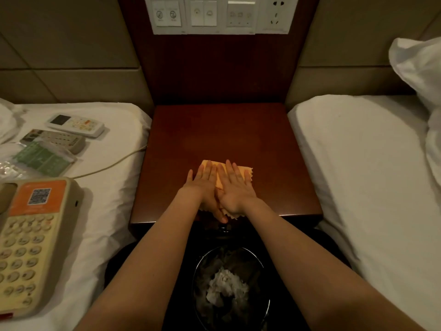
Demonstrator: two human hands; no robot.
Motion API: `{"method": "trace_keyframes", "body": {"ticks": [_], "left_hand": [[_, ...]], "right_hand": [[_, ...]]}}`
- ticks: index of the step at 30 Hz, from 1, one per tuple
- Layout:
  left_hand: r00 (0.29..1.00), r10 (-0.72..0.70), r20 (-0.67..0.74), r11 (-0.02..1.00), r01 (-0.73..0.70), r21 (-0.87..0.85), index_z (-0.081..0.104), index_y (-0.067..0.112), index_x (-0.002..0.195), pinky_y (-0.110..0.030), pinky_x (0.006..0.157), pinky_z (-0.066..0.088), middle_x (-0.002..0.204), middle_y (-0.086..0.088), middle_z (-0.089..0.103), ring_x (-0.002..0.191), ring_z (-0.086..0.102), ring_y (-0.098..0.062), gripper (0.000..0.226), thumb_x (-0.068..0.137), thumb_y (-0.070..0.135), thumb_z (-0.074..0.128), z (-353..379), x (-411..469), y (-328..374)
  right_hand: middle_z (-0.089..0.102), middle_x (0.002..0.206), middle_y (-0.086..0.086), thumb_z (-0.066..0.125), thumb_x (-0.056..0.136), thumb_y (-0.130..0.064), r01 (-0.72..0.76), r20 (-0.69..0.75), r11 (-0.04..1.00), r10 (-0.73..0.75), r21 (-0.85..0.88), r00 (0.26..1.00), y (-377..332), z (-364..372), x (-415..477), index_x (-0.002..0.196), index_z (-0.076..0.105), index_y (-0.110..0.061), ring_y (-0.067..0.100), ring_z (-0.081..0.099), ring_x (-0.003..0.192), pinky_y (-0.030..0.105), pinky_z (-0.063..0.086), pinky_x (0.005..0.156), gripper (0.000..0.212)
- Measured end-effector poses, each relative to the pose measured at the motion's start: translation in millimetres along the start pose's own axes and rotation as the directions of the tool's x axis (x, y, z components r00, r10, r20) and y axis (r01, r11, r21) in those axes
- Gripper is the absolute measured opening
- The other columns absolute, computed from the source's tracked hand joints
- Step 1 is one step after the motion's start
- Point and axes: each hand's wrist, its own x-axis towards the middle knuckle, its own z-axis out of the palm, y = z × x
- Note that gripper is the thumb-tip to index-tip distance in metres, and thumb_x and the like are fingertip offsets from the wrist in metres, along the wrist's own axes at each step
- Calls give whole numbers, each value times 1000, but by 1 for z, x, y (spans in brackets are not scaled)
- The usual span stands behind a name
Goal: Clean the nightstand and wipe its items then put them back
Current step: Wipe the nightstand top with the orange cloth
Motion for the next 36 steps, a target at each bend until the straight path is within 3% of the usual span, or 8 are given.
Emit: {"method": "trace_keyframes", "body": {"ticks": [12,17,21,25,28,31,36], "left_hand": [[985,174,-9,985,-174,12,-25,15,145,-47,112,-17,153,-4,-29,141,-28,-22,135,63,59,74,16,-9,97],[980,175,-94,984,-176,-12,-19,15,147,-49,114,-12,155,-2,-23,144,-19,-20,108,82,47,61,24,-12,99],[978,177,-107,982,-183,-47,-17,18,148,-48,113,-13,156,-1,-21,144,-18,-18,98,88,39,57,30,-19,85],[982,172,-71,985,-173,-6,-20,16,147,-48,113,-13,155,-1,-25,143,-22,-18,119,76,41,72,38,-33,77],[986,160,-45,987,-159,29,-23,16,145,-49,113,-14,154,0,-27,143,-23,-18,125,72,43,74,44,-43,69],[986,140,-95,990,-142,-9,-20,17,147,-48,114,-12,155,-1,-23,144,-19,-18,112,80,47,65,55,-50,65],[961,89,-263,996,-83,34,-2,17,151,-44,117,-4,159,-1,-3,147,3,-17,77,94,32,49,66,-61,66]], "right_hand": [[-26,155,3,21,100,-43,-200,-26,979,202,45,979,75,1,-67,148,-17,-21,20,-24,143,46,-12,117,65],[-26,155,6,19,100,-41,-286,-76,952,295,107,953,62,13,-74,149,-17,-20,24,-23,143,47,-14,114,63],[-25,155,7,17,100,-44,-248,-108,964,258,96,960,52,22,-79,149,-16,-19,25,-23,143,48,-14,114,64],[-21,156,8,22,101,-39,-181,-155,982,188,54,970,45,28,-86,149,-13,-17,25,-20,144,46,-12,115,63],[-21,156,8,40,99,-25,-126,-154,992,121,-21,981,42,31,-95,149,-13,-17,26,-18,144,45,-11,115,74],[-18,157,7,55,92,-19,-127,-156,991,121,-29,980,35,35,-103,150,-11,-18,25,-16,145,44,-10,116,88],[-9,159,5,45,96,-13,-127,-166,992,130,28,977,18,36,-110,152,-3,-20,23,-8,147,41,-3,118,73]]}}
